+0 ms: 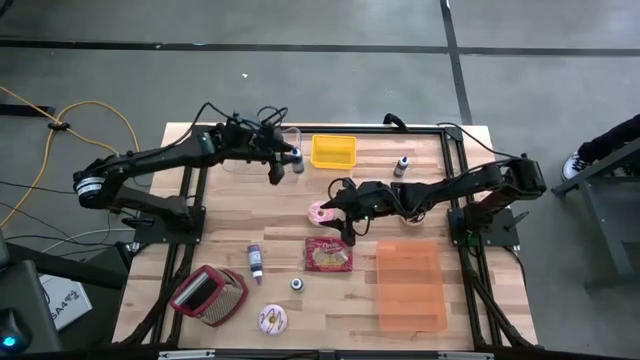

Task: Pick & Place Food Item
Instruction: Put the left blue food coloring bottle into the transparent bin

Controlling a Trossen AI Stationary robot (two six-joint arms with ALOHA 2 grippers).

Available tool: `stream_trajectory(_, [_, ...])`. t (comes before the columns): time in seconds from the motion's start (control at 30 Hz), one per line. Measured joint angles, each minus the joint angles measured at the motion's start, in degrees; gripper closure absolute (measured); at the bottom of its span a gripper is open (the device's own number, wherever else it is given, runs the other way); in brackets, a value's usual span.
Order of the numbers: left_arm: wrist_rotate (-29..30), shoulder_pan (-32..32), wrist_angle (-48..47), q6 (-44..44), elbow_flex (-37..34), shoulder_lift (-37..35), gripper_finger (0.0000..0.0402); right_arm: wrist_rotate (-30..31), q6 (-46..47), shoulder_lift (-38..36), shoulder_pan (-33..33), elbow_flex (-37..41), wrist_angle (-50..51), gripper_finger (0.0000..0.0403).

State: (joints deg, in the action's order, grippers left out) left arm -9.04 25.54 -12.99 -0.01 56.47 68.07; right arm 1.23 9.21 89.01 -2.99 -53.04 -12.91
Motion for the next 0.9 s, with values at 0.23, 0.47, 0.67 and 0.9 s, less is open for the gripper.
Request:
stream_trajectory(0.23, [8.32, 2.65, 0.71, -0.59, -1.35, 0.0, 0.0286, 0.06, -0.2, 0.0, -0.39, 0.0, 0.75, 0.019])
stream_trajectory(0.47, [12.83, 5.09, 10.16, -3.39, -8.33, 0.0, 0.0285, -0.37, -0.39, 0.0, -0.47, 0.0, 1.31, 0.0191])
stream_trajectory(0.67, [19.15, 6.71, 17.09, -6.02, -14.5, 0.1, 0.0285, -1.25, -0.39, 0.0, -0.45, 0.0, 2.45, 0.0192])
stream_trajectory(0.9, [20.37, 7.53, 22.74, -7.35, -18.65, 1.64, 0.0285, -1.44, -0.39, 0.0, -0.45, 0.0, 2.43, 0.0192])
